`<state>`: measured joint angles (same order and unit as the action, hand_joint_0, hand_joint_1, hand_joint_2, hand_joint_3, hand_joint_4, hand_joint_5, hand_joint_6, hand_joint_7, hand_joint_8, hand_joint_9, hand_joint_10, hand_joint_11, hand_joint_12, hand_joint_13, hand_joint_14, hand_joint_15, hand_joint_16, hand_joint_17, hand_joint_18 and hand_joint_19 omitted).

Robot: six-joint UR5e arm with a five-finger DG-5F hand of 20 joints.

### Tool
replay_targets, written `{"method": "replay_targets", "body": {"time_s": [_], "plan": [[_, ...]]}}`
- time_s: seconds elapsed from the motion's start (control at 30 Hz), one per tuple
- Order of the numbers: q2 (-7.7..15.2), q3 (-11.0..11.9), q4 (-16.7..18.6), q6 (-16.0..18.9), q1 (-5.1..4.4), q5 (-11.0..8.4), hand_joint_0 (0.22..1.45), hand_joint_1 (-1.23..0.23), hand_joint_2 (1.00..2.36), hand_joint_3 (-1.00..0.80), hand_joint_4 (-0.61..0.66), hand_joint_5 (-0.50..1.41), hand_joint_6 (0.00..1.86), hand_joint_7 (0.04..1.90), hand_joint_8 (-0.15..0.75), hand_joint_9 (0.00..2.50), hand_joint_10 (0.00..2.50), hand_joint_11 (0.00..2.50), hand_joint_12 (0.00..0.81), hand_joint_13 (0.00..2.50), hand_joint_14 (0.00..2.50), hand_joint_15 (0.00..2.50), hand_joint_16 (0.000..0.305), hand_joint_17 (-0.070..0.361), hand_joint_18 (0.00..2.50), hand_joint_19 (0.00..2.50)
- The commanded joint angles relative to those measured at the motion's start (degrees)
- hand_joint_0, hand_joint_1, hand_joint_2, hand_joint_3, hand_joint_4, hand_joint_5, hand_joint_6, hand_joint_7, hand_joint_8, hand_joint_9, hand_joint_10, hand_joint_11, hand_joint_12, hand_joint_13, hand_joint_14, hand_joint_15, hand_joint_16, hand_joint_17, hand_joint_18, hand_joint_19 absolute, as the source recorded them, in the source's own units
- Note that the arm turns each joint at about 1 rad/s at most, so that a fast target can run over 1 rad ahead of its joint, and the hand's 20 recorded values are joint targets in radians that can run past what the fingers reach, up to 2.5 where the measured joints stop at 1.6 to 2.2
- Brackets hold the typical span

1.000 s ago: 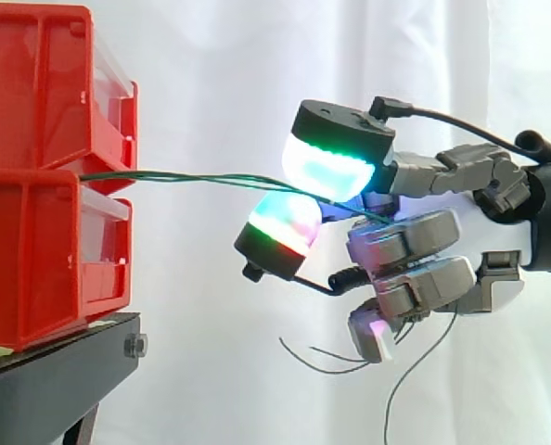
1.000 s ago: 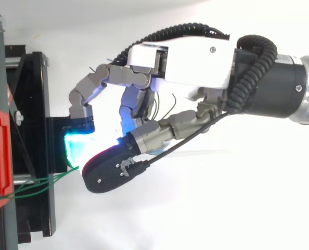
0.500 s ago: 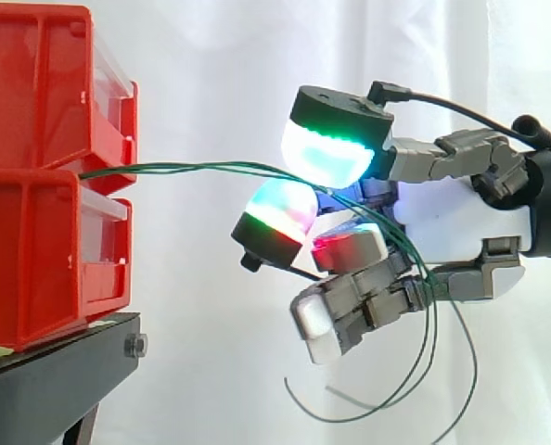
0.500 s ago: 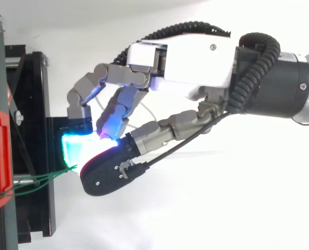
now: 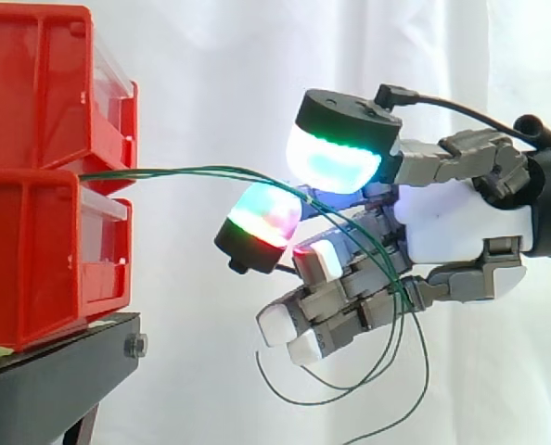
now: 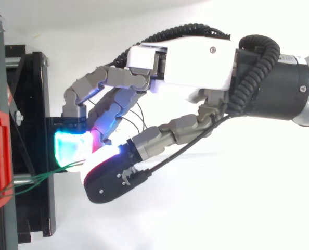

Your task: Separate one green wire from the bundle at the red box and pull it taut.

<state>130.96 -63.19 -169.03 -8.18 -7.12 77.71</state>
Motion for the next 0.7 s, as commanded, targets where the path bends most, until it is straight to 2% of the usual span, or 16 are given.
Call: {"method": "replay_targets", "body": {"time_s": [0.0,0.27,0.47,0.53,0.67], "plan": [[0.00,0.00,0.01,0.00,0.00,0.08,0.61,-0.79,1.01,-0.34,0.09,-0.19,0.77,0.96,0.275,0.94,0.03,0.90,0.356,0.62,0.02,0.47,0.051,0.115,0.44,0.45],[0.00,0.00,0.01,0.09,-0.26,-0.01,0.68,-0.84,1.02,-0.30,0.10,-0.21,0.86,0.89,0.266,0.97,0.03,0.99,0.357,0.68,0.02,0.51,0.052,0.116,0.51,0.45],[0.00,0.00,0.10,-0.09,-0.26,-0.10,0.73,-0.91,1.00,-0.44,0.10,-0.20,0.86,0.82,0.263,0.98,0.02,1.00,0.355,0.69,0.02,0.49,0.051,0.115,0.56,0.43],[0.00,0.00,0.10,0.09,-0.26,-0.10,0.75,-0.92,1.00,-0.50,0.09,-0.20,0.87,0.87,0.263,0.99,0.02,1.03,0.353,0.70,0.02,0.49,0.051,0.115,0.58,0.42],[0.00,0.00,0.10,0.09,-0.26,-0.10,0.74,-0.92,1.00,-0.50,0.10,-0.20,0.88,0.88,0.264,1.02,0.02,1.05,0.354,0.72,0.02,0.50,0.050,0.113,0.60,0.43]]}}
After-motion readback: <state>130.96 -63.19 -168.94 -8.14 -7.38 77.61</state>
